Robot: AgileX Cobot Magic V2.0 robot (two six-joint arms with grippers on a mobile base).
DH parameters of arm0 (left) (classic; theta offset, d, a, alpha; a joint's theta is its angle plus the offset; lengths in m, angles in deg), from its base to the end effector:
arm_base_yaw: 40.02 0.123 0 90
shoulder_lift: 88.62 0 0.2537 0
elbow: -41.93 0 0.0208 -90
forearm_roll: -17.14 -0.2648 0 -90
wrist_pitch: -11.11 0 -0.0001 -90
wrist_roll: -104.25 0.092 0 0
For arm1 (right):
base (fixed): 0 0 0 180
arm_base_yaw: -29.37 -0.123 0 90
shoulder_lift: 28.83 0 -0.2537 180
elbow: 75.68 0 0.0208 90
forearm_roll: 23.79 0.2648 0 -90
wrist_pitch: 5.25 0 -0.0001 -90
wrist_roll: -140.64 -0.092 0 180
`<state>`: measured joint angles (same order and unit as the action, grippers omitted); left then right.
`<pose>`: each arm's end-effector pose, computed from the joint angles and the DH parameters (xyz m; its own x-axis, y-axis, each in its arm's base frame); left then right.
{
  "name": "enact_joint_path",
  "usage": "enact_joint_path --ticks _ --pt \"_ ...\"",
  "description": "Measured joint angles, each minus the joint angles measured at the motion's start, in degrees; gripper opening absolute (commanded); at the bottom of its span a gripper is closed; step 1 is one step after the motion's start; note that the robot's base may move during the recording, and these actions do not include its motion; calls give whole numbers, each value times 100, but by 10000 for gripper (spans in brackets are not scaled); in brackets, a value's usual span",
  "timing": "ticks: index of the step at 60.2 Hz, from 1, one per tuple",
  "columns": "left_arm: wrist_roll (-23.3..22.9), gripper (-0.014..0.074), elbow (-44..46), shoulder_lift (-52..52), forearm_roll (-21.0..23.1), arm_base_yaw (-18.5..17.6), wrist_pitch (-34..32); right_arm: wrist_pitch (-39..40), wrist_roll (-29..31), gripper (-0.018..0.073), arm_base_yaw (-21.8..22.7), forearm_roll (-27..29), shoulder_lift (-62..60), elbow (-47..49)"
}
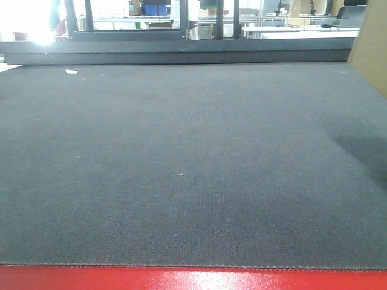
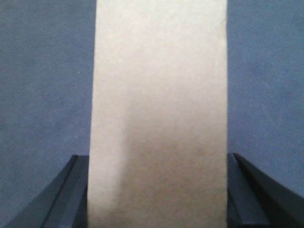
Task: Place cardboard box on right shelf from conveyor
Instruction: 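Raise the held box with the right gripper clear of the table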
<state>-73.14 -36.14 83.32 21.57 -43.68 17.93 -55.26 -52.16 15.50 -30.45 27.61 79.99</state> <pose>0.1032 -0.0075 0.1924 -0.0533 -0.0279 -0.9982 0.0713 0.9969 -0.0316 0.1838 0.0370 0.3377 -0.6503 -0.0088 -0.7596 -0.0779 0.9954 0.0552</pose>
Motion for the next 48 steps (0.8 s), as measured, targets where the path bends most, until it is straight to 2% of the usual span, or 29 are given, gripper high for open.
enact_joint_path --ticks 8,25,48 --pt "0 -116 0 0 0 0 0 0 0 215 0 0 -988 -349" --pt "0 -116 0 0 0 0 0 -207 0 215 0 0 -2596 -375" --pt "0 -116 0 0 0 0 0 -340 9 215 0 0 -3274 -375"
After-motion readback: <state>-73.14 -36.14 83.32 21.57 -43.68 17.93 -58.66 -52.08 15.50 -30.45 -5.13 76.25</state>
